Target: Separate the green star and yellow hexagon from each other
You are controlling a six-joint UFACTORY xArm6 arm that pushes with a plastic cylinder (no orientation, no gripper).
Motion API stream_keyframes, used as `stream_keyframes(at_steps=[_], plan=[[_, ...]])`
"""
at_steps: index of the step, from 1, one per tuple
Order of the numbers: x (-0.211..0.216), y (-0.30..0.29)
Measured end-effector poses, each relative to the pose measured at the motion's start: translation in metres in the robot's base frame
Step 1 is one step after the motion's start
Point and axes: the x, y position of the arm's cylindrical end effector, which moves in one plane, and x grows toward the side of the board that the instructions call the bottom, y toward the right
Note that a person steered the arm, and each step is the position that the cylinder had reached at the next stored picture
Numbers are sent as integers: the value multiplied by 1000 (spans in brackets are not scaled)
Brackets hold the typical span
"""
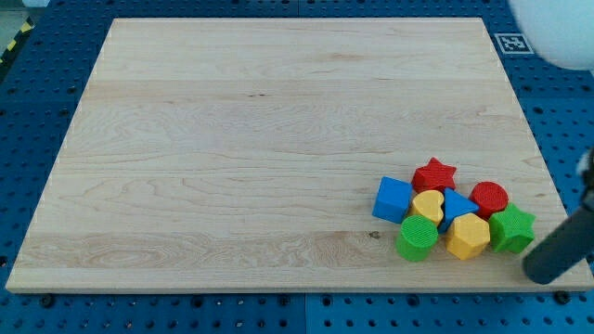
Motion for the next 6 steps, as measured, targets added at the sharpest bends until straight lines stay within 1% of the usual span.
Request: stream_keyframes(at_steps=[1,2,5,6], plan=[[0,-1],[-1,-19],[-28,-34],[-28,-48]])
